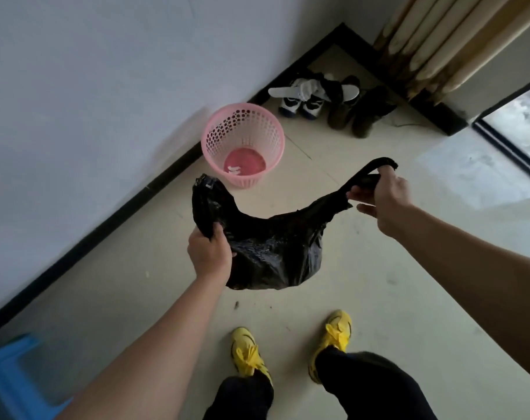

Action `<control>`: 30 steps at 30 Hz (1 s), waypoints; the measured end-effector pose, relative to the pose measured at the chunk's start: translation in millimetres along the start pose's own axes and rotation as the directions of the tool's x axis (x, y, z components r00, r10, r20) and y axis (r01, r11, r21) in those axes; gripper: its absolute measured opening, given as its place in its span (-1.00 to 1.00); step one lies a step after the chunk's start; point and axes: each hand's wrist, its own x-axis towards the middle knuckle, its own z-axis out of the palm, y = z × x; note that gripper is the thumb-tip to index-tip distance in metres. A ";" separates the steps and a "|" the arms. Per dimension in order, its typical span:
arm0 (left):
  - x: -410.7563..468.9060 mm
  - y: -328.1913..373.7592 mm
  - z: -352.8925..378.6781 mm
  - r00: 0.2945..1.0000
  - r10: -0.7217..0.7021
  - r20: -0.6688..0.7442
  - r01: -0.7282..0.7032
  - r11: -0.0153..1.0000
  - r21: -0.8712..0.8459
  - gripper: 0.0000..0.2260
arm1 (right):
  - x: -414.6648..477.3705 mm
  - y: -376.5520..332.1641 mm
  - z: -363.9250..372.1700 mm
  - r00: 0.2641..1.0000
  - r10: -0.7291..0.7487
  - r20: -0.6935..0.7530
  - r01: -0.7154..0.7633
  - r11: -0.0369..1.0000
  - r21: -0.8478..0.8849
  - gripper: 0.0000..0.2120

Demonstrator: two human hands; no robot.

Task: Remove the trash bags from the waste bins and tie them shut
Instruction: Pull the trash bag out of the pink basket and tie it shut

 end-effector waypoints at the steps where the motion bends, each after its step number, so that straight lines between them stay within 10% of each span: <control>1: -1.9 -8.6 7.4 1.000 -0.009 0.007 0.009 1.000 -0.002 -0.68 | 6.2 9.4 -2.9 1.000 0.004 0.006 -0.004 1.000 -0.005 -0.66; 15: 97.6 -182.9 180.7 0.983 0.169 -0.068 -0.159 0.978 0.134 -0.77 | 202.6 198.3 26.8 0.963 -0.235 0.132 0.240 0.971 -0.022 -0.82; 20: 154.6 -199.9 220.4 0.982 0.153 -0.114 -0.165 0.981 -0.102 -0.81 | 251.0 255.8 53.3 0.891 -0.373 0.259 0.413 0.902 -0.124 -0.20; 25: 211.5 -206.2 238.3 0.998 0.039 -0.044 -0.052 0.935 -0.352 -0.91 | 282.3 303.6 91.9 0.799 -0.458 0.389 0.514 0.856 -0.048 -0.31; 30: 254.5 -214.3 241.3 0.948 0.150 0.279 0.023 0.844 -0.535 -0.56 | 313.6 333.5 129.6 0.750 -0.528 0.398 0.632 0.750 -0.195 0.03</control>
